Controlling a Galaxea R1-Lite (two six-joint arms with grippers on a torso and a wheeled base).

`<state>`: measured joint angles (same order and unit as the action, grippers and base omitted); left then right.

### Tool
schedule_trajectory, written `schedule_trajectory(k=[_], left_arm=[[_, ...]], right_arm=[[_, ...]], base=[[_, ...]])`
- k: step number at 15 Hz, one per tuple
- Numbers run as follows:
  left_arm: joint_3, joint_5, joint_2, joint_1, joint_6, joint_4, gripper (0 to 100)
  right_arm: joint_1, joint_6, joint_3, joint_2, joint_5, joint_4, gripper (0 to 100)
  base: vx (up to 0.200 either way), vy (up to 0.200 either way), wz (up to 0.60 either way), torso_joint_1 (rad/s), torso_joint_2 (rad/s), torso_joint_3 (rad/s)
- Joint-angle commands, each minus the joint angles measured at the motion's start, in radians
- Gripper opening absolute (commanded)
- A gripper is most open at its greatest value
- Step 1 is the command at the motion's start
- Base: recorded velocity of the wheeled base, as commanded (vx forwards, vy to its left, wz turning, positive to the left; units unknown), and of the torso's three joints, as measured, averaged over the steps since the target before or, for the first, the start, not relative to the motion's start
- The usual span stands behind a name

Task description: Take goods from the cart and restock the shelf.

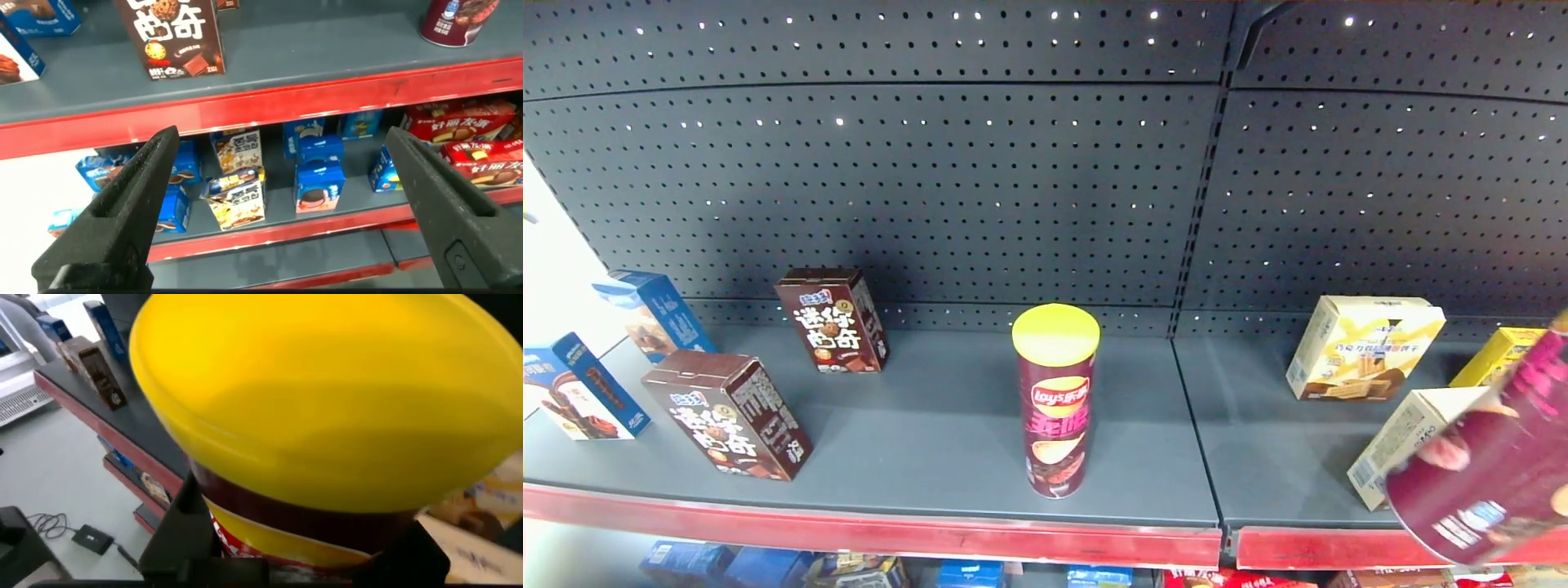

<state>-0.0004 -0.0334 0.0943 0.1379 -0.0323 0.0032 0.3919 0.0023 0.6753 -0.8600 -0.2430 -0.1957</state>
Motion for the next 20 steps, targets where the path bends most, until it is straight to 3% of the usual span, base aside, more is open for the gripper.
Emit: schedule_trajectory(k=[1,5,8,14,20], left_arm=[[-0.001,0.0,0.002,0.0,0.0,0.0,100],[0.0,0.0,0.002,0.0,0.0,0.0,100],[-0.001,0.0,0.002,0.0,0.0,0.0,100],[0.0,0.0,0.002,0.0,0.0,0.0,100],[0.0,0.0,0.002,0.0,0.0,0.0,100]], right_arm=[[0.064,-0.038,-0.086,-0.31,0.017,-0.34,0],[0.168,-0.035,-0.091,-0.458,0.06,-0.495,0],[0.157,-0.038,-0.059,-0.551,0.064,-0.544,0],[0.153,-0.058,0.087,-0.714,0.062,-0.55,0],[0.179,-0.091,0.263,-0.878,0.129,-0.551,0]], base=[[0.0,0.0,0.0,0.0,0.0,0.0],[0.0,0.0,0.0,0.0,0.0,0.0],[0.0,0.0,0.0,0.0,0.0,0.0],[0.0,0.0,0.0,0.0,0.0,0.0],[0.0,0.0,0.0,0.0,0.0,0.0]])
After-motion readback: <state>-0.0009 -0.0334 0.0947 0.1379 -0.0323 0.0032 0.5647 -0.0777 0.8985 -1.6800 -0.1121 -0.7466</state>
